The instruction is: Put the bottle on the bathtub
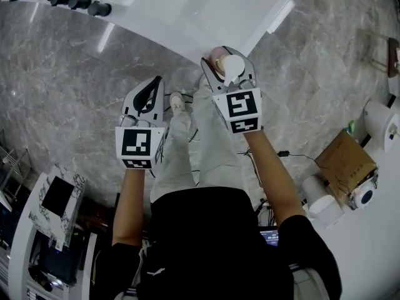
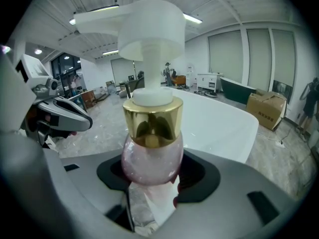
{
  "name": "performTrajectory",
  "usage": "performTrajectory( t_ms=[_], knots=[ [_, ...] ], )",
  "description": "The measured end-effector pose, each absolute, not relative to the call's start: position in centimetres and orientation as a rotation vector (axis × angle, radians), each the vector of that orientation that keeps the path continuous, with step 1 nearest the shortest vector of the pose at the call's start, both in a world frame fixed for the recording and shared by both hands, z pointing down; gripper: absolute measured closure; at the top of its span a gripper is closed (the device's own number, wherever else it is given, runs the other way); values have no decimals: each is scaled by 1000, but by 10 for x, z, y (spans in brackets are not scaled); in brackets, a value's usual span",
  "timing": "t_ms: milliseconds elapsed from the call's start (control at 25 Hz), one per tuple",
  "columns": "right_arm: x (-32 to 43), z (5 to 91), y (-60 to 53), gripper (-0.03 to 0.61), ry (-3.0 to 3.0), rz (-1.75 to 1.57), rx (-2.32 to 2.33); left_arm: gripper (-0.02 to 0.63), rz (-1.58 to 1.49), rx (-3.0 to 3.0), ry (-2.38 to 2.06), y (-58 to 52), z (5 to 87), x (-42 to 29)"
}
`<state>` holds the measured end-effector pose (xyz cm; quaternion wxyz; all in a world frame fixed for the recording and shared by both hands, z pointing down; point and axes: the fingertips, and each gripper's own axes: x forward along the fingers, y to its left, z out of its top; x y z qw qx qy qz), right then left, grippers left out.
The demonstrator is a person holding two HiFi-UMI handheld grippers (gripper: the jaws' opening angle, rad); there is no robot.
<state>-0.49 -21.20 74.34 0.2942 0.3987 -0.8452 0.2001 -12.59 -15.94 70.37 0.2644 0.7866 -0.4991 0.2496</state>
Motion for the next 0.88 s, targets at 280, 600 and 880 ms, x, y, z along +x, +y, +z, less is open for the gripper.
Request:
performTrajectory(
  t_ms=[280,600,880],
  knots=[
    [-7,750,-208,342,-2251,524,1050,601,678,2115,-1348,-153,710,-127],
    [-11,752,-209,342,-2266,500,1051,601,681,2100,-1345,-150,720,-128],
    [-11,755,-205,342,-2268,495,1058,601,681,2098,-1336,-151,726,-126]
  ],
)
